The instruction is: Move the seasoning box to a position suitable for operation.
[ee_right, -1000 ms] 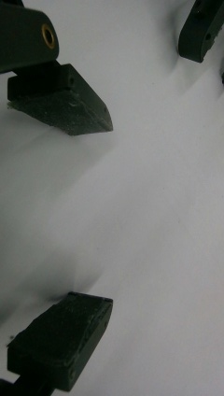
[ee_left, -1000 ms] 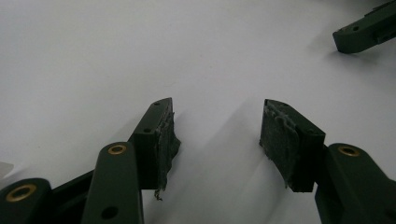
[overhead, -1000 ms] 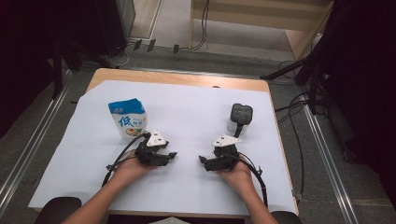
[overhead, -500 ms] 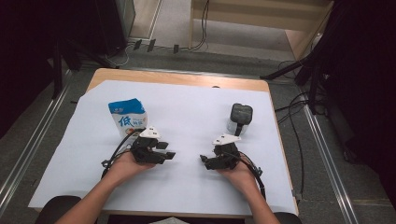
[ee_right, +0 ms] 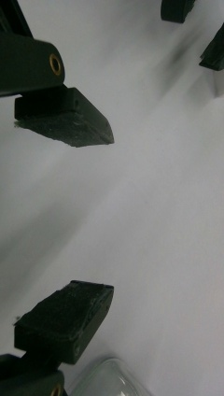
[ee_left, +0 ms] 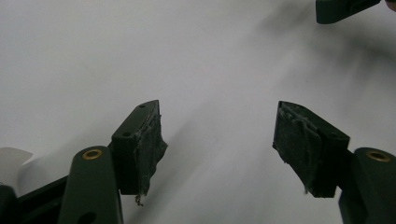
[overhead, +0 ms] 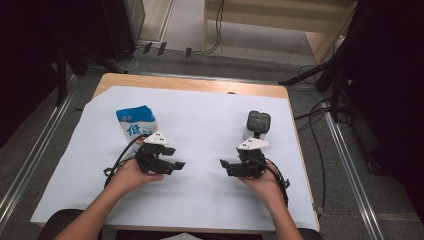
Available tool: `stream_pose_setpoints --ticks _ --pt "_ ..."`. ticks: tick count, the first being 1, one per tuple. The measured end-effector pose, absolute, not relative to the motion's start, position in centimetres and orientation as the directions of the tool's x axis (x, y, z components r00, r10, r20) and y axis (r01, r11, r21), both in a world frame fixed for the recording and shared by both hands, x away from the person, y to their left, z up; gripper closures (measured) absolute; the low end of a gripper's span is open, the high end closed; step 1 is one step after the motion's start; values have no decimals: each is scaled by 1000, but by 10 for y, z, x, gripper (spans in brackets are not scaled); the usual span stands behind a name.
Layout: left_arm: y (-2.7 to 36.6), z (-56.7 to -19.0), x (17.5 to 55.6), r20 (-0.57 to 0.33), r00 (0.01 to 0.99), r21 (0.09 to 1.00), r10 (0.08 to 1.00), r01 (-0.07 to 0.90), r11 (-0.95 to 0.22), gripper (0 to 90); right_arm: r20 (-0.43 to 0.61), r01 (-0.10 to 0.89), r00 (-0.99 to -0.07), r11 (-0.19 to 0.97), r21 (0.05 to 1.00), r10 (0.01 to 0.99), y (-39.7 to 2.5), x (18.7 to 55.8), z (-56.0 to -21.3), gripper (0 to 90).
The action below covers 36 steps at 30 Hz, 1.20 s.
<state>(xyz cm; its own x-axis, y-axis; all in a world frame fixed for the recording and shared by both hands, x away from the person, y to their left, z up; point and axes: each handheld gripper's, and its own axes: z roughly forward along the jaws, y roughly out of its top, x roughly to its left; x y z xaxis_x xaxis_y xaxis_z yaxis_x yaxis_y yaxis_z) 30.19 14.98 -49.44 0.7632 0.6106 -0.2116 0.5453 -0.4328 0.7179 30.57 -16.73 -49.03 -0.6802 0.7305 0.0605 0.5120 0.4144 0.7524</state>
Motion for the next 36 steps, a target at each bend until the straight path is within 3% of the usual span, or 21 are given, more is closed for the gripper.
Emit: stream_pose_setpoints --ticks 2,4,5,10,17,18,20,23,36 --pt "151 -494 302 -218 769 720 601 542 -432 337 65 512 -681 410 755 730 -168 305 -489 223" --pt "153 -493 302 -222 771 709 596 548 -444 469 79 514 -681 398 760 728 -171 304 -484 230" --pt "153 -493 302 -222 771 709 596 548 -444 490 80 510 -679 390 767 730 -172 304 -482 230" --pt "155 -491 301 -243 782 719 574 543 -434 499 96 507 -662 349 788 744 -178 303 -473 182" --pt "152 -489 298 -255 790 721 558 540 -434 409 108 500 -624 290 816 774 -185 306 -458 144" --pt "151 -488 298 -257 771 719 583 556 -417 335 106 493 -618 279 824 779 -187 309 -452 121" --pt "152 -487 299 -292 766 717 572 571 -399 326 103 491 -597 260 831 796 -188 312 -448 41" --pt "154 -486 299 -297 761 719 576 576 -389 283 95 485 -583 252 838 807 -189 317 -443 23" --pt "156 -484 298 -306 763 721 569 576 -385 245 72 521 -496 230 822 865 -198 352 -438 0"
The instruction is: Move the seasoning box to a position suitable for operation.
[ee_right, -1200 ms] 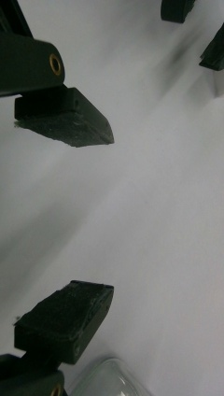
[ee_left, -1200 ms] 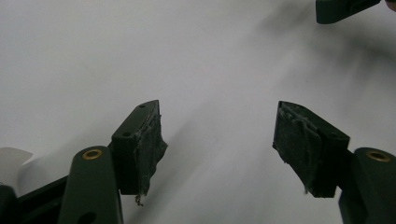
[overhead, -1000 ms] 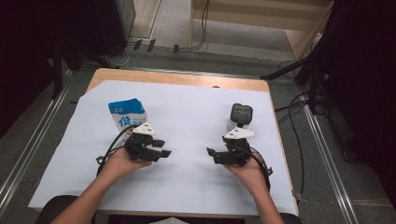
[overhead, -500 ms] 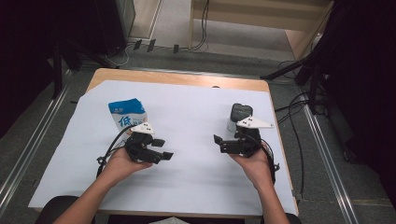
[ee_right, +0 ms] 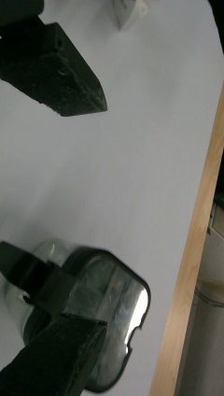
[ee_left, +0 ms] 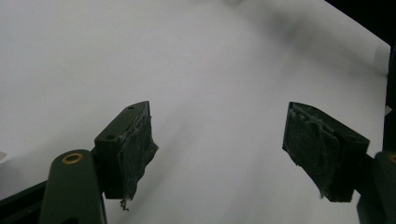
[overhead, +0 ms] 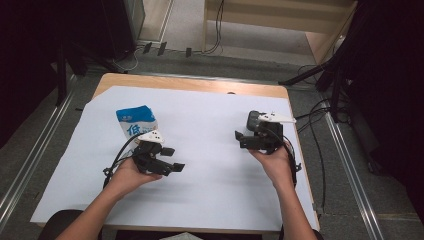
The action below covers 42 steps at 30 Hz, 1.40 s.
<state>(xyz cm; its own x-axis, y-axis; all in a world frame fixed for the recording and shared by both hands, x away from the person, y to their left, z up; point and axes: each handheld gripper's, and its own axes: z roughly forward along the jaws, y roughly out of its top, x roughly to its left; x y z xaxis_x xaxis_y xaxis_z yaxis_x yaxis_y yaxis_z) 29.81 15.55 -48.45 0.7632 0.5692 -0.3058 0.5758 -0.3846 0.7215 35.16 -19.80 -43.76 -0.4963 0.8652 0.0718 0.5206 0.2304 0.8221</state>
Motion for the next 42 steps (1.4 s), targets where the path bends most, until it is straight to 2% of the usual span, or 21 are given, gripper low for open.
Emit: stream_pose_setpoints --ticks 11,23,35,42 --pt "155 -485 298 -293 767 715 571 572 -402 251 61 556 -382 177 812 922 -219 384 -439 0" --pt "156 -487 296 -285 764 712 579 573 -406 251 52 615 -256 121 779 965 -211 411 -471 0" --pt "159 -489 294 -289 748 708 598 588 -392 254 39 616 -209 101 781 977 -203 416 -490 0" --pt "160 -489 293 -287 749 709 597 585 -393 258 49 586 -201 80 806 978 -206 413 -491 61"
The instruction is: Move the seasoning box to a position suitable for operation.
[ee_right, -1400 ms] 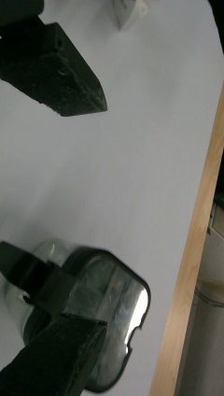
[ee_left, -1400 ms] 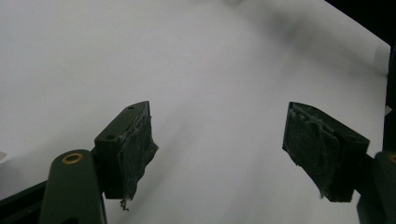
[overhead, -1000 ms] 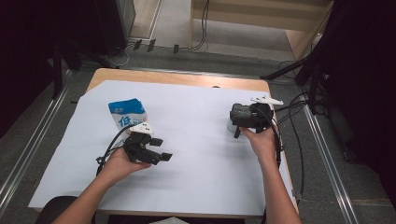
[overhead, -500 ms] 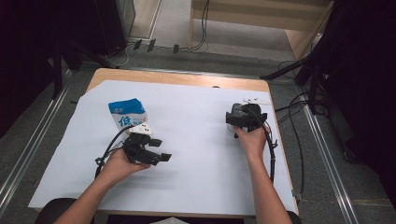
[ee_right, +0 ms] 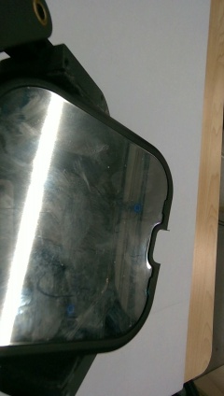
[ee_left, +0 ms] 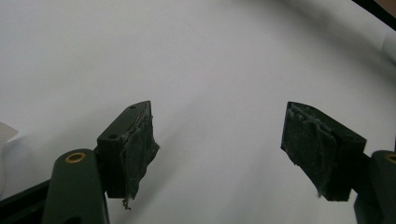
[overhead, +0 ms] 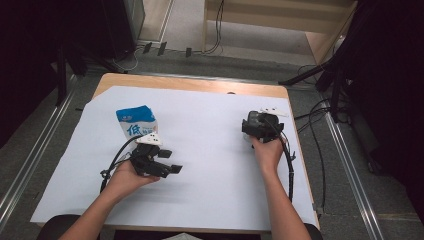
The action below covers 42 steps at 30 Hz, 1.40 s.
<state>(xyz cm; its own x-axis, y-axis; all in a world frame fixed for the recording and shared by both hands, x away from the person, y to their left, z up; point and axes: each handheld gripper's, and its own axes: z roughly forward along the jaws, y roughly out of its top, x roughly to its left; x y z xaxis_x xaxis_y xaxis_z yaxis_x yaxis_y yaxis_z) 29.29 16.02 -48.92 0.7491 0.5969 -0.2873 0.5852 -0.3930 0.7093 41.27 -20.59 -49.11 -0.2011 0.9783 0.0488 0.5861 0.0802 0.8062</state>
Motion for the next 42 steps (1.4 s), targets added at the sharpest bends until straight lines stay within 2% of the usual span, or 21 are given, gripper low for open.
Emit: stream_pose_setpoints --ticks 15,17,18,19,20,23,26,30,31,42 --pt "161 -489 295 -285 760 707 585 578 -407 313 -8 568 -287 177 804 958 -210 405 -488 104" --pt "161 -489 295 -282 759 709 587 577 -406 320 -12 546 -296 180 818 955 -215 400 -483 160" --pt "161 -489 296 -280 761 709 586 575 -409 320 -12 546 -296 180 818 955 -215 400 -483 160" --pt "161 -489 297 -281 763 710 582 573 -409 322 52 563 -313 141 814 948 -220 399 -482 161" --pt "161 -489 297 -281 763 710 582 573 -409 324 59 567 -315 138 812 947 -220 399 -482 161" --pt "161 -489 300 -280 766 709 579 571 -413 325 13 558 -349 197 806 937 -217 394 -482 162" --pt "161 -488 302 -290 764 716 576 573 -400 325 41 553 -377 190 811 925 -214 389 -478 162" --pt "162 -488 303 -291 765 718 575 572 -397 324 37 528 -420 211 823 907 -209 382 -471 162" --pt "163 -488 303 -296 762 714 577 577 -396 325 28 500 -463 235 833 886 -204 376 -465 162" --pt "164 -485 300 -304 776 727 552 564 -392 326 15 437 -642 350 829 766 -179 350 -455 162"
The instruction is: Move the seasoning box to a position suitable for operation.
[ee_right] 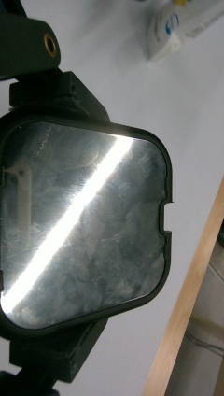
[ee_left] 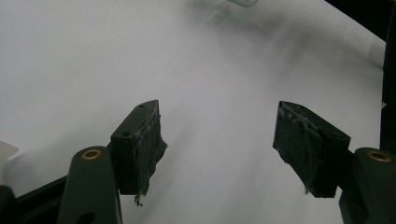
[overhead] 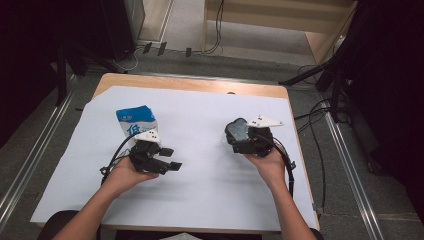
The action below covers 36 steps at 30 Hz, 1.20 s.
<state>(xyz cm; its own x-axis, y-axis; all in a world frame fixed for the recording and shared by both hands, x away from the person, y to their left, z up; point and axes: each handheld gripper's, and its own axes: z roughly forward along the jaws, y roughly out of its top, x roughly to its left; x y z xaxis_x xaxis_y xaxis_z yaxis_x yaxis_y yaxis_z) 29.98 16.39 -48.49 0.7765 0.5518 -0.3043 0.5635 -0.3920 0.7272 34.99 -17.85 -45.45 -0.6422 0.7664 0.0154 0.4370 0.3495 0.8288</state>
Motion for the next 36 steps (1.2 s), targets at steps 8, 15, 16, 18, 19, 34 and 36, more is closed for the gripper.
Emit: stream_pose_setpoints --ticks 8,15,16,18,19,34,36 --pt "165 -486 296 -289 776 714 561 565 -413 328 14 397 -731 410 821 682 -153 346 -460 162" --pt "174 -490 298 -313 757 708 573 588 -391 356 24 385 -788 461 800 616 -126 346 -465 162" --pt "175 -490 298 -310 753 706 580 591 -390 359 24 383 -794 469 796 608 -122 346 -466 162" --pt "176 -491 299 -314 752 707 580 593 -386 365 25 381 -799 474 794 601 -119 346 -467 162" --pt "176 -491 299 -317 750 706 581 596 -383 368 27 378 -807 482 791 589 -114 347 -468 162" --pt "175 -495 303 -327 746 706 580 601 -376 385 41 376 -828 499 781 559 -92 351 -483 150" --pt "174 -496 303 -330 745 706 580 602 -372 398 70 397 -825 488 777 560 -93 352 -484 136"
